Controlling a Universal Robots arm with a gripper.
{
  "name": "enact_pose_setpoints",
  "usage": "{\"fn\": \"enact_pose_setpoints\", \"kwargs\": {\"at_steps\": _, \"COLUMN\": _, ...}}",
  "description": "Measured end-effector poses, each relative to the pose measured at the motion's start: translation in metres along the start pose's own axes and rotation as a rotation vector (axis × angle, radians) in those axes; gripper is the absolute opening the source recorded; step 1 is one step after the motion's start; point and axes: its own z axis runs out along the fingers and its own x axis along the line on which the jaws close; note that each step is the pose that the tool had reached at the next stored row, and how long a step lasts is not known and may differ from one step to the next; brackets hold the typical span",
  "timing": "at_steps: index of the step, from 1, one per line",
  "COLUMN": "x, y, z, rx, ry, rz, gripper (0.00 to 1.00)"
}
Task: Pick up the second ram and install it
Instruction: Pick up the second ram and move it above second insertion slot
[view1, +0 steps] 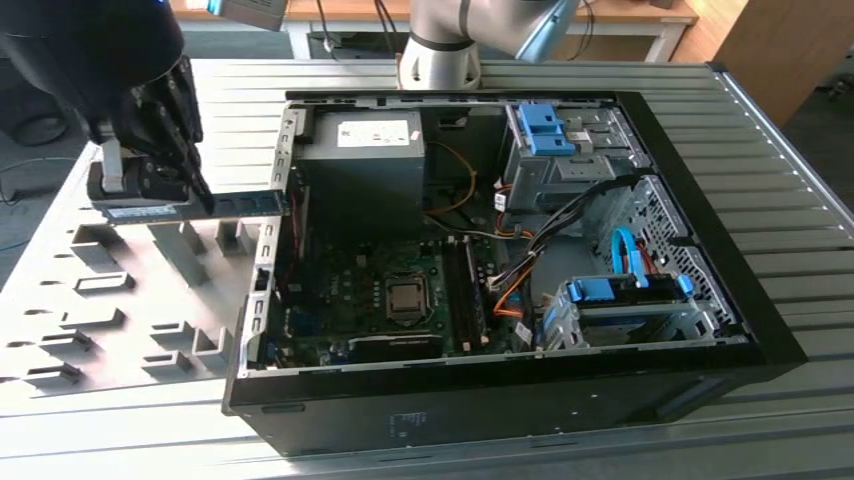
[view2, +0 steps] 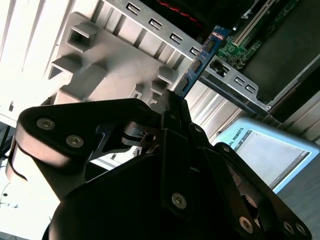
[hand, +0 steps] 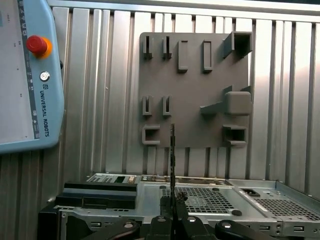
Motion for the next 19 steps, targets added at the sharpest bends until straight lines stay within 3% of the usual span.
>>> {"fn": "enact_pose_setpoints", "kwargs": {"at_steps": 11, "x": 0.0006, "y": -0.0159, "z": 0.0003, "rx": 0.0, "ry": 0.0, "rz": 0.0, "gripper": 0.14}}
{"fn": "enact_pose_setpoints", "kwargs": {"at_steps": 19, "x": 0.0014, "y": -0.0376, "z": 0.001, "rx": -0.0004, "ry": 0.0, "rz": 0.0, "gripper": 0.14}}
